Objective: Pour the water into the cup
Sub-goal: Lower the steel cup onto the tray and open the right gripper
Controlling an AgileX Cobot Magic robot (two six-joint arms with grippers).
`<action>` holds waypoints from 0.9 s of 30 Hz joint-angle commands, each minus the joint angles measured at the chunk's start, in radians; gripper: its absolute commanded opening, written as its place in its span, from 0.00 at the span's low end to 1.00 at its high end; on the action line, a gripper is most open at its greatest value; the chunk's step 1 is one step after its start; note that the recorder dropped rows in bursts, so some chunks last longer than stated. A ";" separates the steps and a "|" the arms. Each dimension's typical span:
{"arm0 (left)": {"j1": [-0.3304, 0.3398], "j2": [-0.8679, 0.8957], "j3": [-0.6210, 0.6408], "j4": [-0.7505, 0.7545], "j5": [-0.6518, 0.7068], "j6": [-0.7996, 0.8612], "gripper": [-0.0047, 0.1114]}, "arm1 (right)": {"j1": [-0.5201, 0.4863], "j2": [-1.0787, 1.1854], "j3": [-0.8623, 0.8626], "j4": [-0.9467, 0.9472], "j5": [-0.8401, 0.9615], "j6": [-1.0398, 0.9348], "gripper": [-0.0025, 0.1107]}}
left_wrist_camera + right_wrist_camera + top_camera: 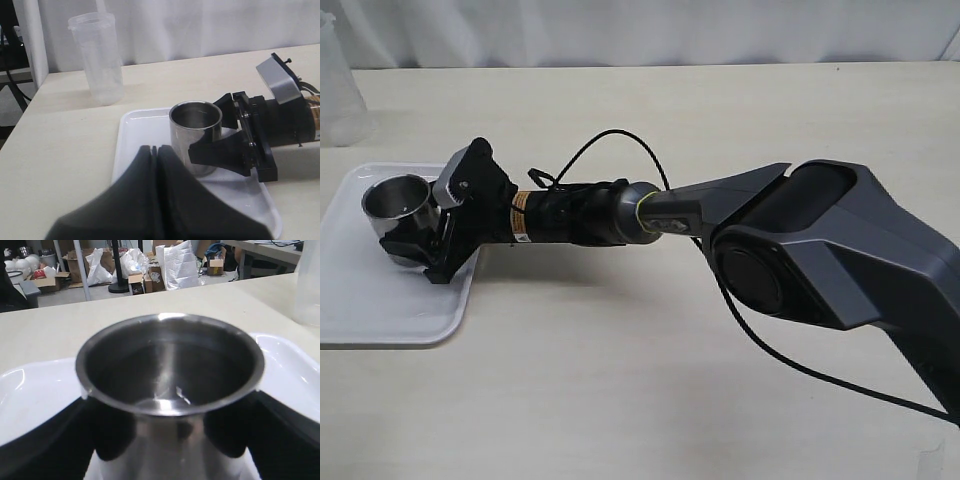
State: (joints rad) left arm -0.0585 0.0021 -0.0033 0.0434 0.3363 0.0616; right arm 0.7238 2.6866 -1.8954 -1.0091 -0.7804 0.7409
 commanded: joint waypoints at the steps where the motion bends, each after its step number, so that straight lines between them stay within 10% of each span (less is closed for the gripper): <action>1: 0.001 -0.002 0.003 -0.001 -0.013 -0.007 0.04 | 0.001 -0.001 -0.005 -0.001 0.000 -0.004 0.64; 27: 0.001 -0.002 0.003 -0.001 -0.013 -0.007 0.04 | 0.001 -0.014 -0.006 -0.001 0.003 0.006 0.75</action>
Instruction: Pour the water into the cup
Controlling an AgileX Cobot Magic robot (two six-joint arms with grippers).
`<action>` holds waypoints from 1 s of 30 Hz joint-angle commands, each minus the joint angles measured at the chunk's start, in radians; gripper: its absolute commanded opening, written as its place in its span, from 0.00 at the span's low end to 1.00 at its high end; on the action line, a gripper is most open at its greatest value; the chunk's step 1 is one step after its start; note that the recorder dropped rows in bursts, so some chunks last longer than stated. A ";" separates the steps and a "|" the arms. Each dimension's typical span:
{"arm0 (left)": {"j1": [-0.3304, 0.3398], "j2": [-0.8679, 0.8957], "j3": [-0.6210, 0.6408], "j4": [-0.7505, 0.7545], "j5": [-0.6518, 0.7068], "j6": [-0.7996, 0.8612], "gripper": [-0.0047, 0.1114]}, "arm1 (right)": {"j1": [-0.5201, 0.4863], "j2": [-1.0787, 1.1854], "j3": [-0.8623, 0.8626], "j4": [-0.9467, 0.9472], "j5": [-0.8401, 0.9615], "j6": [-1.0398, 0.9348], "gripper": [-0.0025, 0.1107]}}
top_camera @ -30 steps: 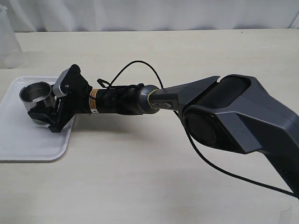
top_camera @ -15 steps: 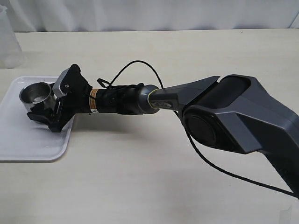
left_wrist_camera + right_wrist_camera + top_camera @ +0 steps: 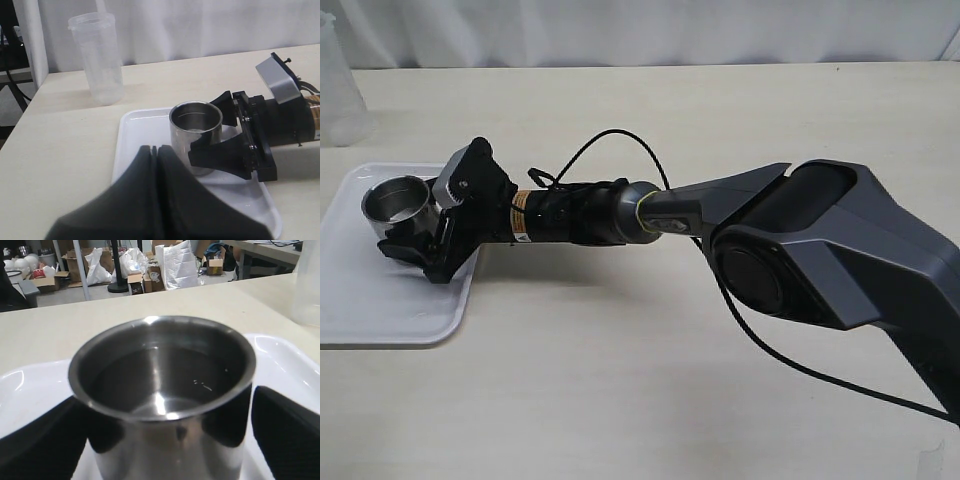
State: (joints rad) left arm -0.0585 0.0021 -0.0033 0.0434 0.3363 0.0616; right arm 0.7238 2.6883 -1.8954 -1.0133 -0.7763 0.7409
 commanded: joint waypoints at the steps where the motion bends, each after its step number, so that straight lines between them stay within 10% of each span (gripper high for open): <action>1: 0.001 -0.002 0.003 -0.001 -0.013 -0.007 0.04 | 0.001 -0.016 -0.006 0.003 -0.003 0.006 0.75; 12: 0.001 -0.002 0.003 -0.001 -0.013 -0.007 0.04 | 0.001 -0.016 -0.006 -0.073 0.022 0.003 0.99; 30: 0.001 -0.002 0.003 -0.001 -0.011 -0.007 0.04 | -0.001 -0.218 -0.006 -0.149 0.031 0.113 0.99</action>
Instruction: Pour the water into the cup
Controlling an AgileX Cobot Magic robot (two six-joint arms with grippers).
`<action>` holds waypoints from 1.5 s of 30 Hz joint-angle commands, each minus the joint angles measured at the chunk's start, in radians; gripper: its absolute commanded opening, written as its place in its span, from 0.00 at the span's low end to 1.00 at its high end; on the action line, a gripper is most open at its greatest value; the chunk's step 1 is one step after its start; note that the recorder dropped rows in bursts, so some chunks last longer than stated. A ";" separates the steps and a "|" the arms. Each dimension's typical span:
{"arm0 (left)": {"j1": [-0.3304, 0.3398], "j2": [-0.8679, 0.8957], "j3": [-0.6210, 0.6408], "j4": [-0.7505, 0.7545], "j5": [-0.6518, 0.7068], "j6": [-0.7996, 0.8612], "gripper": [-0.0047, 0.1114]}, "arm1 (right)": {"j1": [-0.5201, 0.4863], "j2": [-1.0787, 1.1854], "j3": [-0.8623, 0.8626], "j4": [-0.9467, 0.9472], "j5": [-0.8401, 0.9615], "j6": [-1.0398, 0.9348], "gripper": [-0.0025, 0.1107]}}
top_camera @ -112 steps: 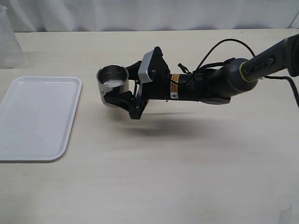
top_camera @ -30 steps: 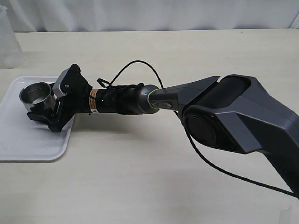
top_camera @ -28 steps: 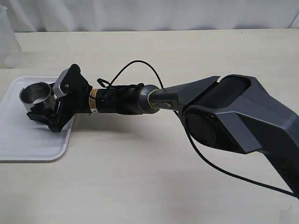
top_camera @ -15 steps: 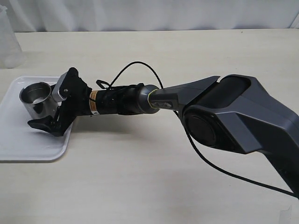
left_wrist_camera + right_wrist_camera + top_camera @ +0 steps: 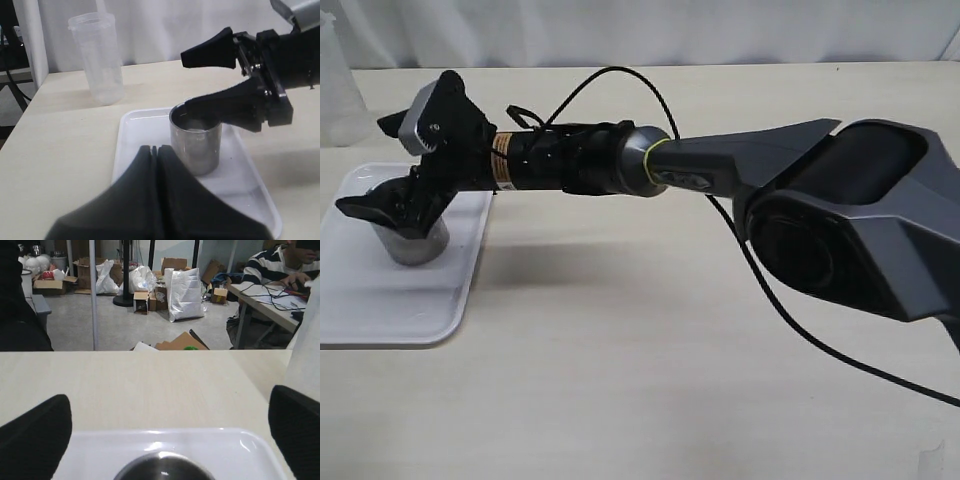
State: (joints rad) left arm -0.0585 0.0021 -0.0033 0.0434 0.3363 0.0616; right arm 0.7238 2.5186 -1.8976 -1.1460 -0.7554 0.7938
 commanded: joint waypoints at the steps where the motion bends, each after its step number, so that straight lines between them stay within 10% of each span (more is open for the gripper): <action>1: 0.001 -0.002 0.003 -0.001 -0.011 -0.007 0.04 | 0.001 -0.063 -0.004 -0.018 0.056 0.094 0.99; 6: 0.001 -0.002 0.003 -0.001 -0.011 -0.007 0.04 | 0.023 -0.153 -0.004 -0.213 0.234 0.253 0.85; 15: 0.001 -0.002 0.003 -0.001 -0.011 -0.007 0.04 | 0.021 -0.232 -0.004 -0.513 0.119 0.539 0.06; 28: 0.001 -0.002 0.003 -0.001 -0.015 -0.007 0.04 | 0.021 -0.401 0.146 -0.598 0.199 0.663 0.06; 45: 0.001 -0.002 0.003 -0.001 -0.015 -0.007 0.04 | 0.021 -0.997 0.757 -0.598 0.675 0.603 0.06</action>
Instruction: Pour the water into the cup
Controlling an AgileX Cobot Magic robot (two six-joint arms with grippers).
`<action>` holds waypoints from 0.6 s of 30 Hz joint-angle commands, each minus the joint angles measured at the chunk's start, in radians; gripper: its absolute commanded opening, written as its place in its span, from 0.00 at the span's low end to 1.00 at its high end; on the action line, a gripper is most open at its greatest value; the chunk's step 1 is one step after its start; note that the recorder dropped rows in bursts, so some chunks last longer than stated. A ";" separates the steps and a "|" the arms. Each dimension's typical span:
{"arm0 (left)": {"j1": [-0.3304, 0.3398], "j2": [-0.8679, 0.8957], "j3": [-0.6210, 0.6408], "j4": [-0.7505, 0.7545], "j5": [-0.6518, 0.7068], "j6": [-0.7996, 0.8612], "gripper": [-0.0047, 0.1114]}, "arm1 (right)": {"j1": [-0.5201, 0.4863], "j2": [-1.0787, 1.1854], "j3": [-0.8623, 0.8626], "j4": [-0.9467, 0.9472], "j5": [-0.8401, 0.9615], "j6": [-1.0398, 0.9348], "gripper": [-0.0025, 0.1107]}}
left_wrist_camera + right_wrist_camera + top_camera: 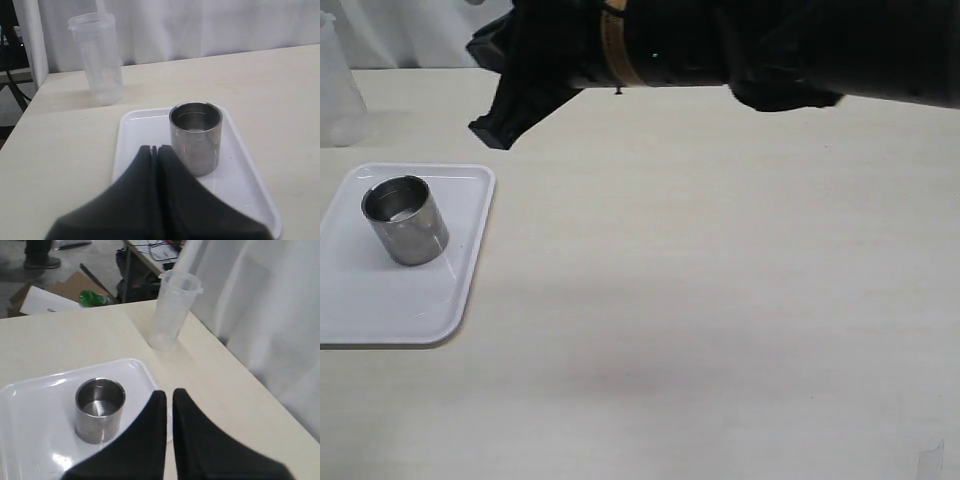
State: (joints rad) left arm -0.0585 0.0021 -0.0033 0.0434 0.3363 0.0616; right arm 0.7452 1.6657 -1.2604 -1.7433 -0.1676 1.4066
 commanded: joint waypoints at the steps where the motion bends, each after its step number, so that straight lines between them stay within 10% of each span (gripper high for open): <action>1: 0.001 -0.002 0.003 -0.001 -0.011 -0.007 0.04 | 0.000 -0.179 0.150 -0.001 0.101 -0.010 0.06; 18: 0.001 -0.002 0.003 -0.001 -0.011 -0.007 0.04 | 0.000 -0.974 0.682 -0.001 0.218 0.028 0.06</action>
State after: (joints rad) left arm -0.0585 0.0021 -0.0033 0.0434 0.3363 0.0616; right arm 0.7452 0.7495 -0.6047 -1.7433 0.0472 1.4272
